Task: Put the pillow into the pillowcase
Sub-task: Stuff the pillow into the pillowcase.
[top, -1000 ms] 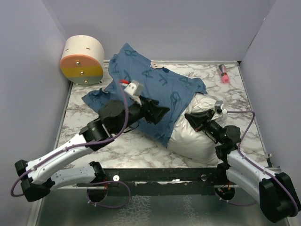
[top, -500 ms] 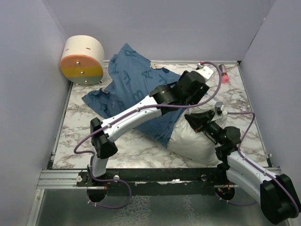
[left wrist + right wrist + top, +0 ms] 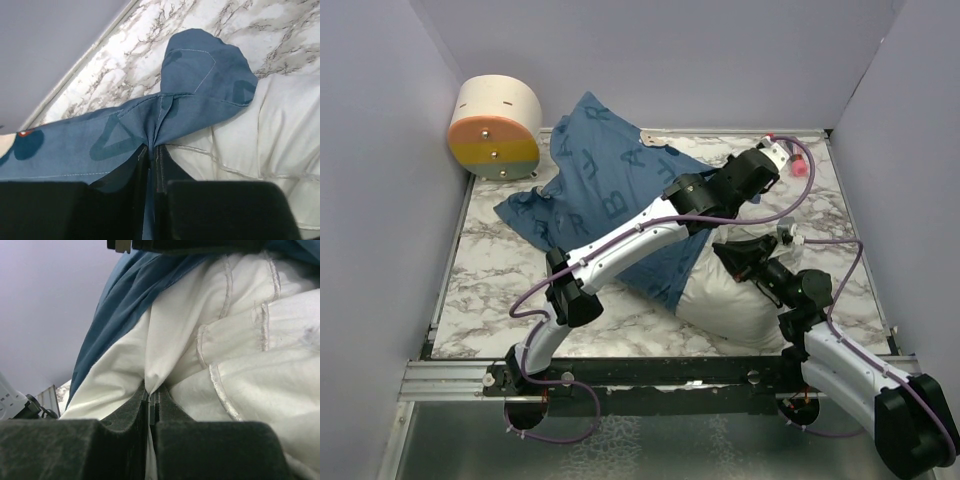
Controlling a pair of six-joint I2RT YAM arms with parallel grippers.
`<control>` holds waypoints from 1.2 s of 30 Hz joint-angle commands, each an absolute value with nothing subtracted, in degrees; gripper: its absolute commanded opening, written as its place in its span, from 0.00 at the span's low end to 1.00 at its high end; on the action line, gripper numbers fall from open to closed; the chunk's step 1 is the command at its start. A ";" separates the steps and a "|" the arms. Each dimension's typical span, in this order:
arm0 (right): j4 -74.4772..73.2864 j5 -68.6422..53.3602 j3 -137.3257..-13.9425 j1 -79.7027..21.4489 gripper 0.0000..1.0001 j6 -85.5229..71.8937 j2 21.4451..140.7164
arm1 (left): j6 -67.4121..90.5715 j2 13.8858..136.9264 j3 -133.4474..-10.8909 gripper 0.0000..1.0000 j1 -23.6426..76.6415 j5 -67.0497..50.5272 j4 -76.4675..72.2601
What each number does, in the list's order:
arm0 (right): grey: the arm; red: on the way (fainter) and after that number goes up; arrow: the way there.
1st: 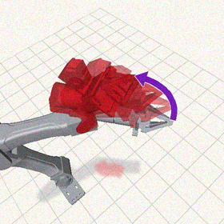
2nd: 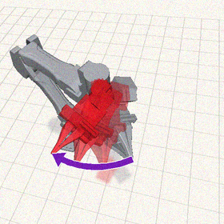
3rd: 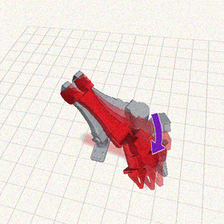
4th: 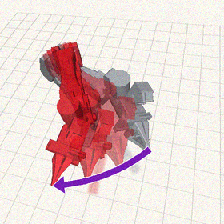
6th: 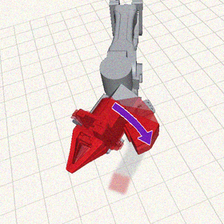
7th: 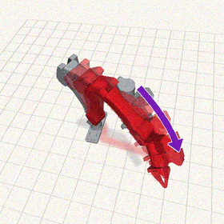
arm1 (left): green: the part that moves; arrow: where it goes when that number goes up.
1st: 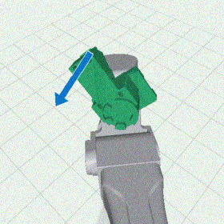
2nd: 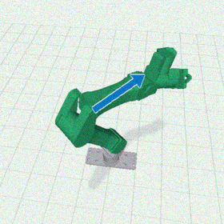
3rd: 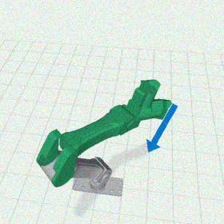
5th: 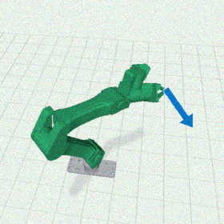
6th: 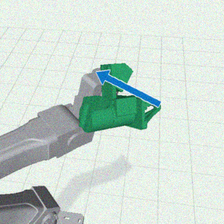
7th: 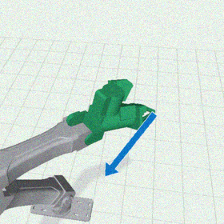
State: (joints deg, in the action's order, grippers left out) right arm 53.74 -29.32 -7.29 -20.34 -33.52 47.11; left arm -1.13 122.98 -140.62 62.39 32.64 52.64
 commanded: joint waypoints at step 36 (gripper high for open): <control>-2.31 -23.51 -34.37 -21.99 0.62 -22.67 24.24 | 38.46 79.97 -47.07 0.00 47.11 -5.51 -17.42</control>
State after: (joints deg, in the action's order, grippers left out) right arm 17.26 -29.26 -21.02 -22.37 -25.52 24.71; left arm 37.47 79.26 -50.87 48.66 -4.38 -24.62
